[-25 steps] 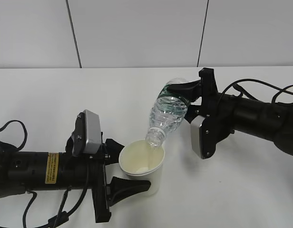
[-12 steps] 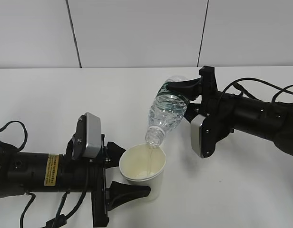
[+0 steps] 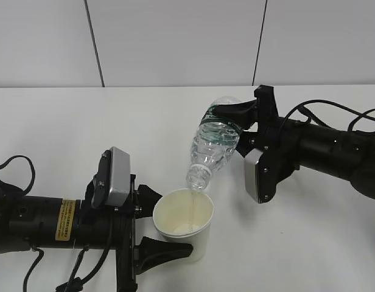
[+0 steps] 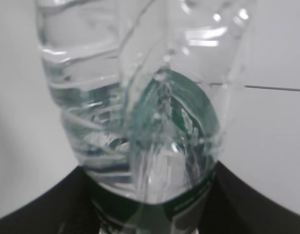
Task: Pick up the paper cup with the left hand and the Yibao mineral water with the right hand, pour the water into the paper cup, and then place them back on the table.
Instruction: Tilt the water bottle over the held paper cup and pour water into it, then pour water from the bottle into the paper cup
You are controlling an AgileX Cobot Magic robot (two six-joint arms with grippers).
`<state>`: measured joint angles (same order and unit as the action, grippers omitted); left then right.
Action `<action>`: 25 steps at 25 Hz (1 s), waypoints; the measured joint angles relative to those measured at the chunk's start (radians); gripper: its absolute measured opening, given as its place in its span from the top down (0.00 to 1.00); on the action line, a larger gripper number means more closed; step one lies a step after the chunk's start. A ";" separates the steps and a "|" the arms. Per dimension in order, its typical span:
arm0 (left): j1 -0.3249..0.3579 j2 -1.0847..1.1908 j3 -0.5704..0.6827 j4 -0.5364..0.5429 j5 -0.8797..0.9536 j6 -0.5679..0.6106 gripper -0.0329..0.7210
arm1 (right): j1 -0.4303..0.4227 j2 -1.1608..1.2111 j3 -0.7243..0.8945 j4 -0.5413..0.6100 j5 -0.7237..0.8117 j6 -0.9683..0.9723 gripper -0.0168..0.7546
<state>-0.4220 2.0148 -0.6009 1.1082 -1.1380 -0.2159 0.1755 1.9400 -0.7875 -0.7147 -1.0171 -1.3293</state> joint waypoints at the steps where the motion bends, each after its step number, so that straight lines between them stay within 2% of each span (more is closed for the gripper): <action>1: 0.000 0.000 0.000 0.000 0.000 0.000 0.34 | 0.000 0.000 0.000 0.000 0.000 -0.008 0.51; 25: 0.000 0.000 0.000 -0.001 0.001 0.000 0.34 | 0.000 0.000 0.000 0.000 -0.001 -0.061 0.51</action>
<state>-0.4220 2.0148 -0.6009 1.1074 -1.1371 -0.2159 0.1755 1.9400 -0.7875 -0.7147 -1.0178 -1.3903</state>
